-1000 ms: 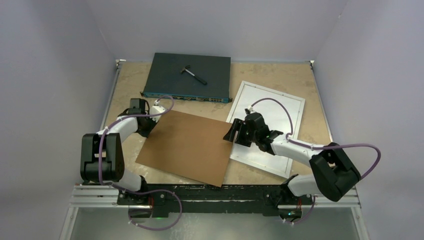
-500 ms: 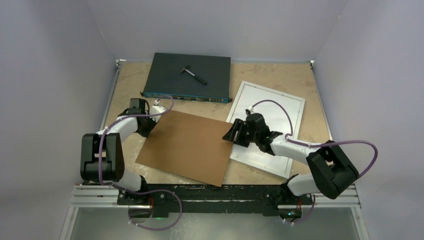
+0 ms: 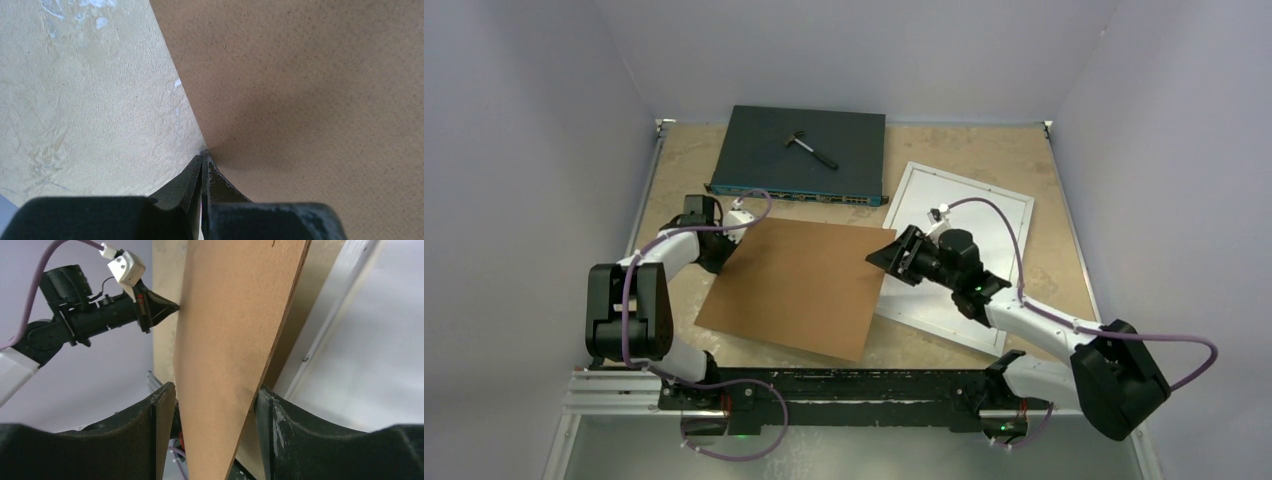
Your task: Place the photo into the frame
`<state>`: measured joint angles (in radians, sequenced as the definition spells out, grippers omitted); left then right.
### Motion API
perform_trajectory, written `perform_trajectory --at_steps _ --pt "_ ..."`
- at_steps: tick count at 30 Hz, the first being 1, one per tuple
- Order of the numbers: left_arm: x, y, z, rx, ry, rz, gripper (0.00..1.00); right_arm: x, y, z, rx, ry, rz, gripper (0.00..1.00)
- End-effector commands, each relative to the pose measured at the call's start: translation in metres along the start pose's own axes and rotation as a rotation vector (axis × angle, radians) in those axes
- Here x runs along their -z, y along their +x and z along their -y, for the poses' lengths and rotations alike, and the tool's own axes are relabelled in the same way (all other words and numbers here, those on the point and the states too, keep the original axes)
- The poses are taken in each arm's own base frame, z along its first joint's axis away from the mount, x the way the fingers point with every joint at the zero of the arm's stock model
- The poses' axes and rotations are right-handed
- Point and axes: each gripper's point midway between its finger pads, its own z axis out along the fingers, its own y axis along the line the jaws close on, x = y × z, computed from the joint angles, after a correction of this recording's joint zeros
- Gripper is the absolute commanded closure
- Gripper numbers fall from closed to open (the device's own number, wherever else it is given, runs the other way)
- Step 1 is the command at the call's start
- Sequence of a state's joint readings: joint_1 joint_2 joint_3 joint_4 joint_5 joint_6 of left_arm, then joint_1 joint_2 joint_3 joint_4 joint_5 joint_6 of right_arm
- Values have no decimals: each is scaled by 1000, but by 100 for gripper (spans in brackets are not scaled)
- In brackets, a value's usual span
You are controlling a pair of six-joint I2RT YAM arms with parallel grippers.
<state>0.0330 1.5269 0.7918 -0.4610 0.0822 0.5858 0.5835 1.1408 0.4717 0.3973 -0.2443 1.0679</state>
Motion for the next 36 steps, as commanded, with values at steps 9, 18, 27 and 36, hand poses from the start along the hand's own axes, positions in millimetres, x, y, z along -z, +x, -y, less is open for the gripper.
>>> perform_trajectory --at_steps 9,18,27,36 --pt "-1 33 55 73 236 -109 100 -19 -13 -18 -6 14 -5 60" --pt "38 -14 42 33 284 -13 92 -17 -39 -60 150 -25 21 100" --pt "192 -142 18 -176 330 385 57 10 -93 -146 545 -104 124 100" --pt "278 -220 27 -279 483 671 24 65 -113 -243 957 -340 214 100"
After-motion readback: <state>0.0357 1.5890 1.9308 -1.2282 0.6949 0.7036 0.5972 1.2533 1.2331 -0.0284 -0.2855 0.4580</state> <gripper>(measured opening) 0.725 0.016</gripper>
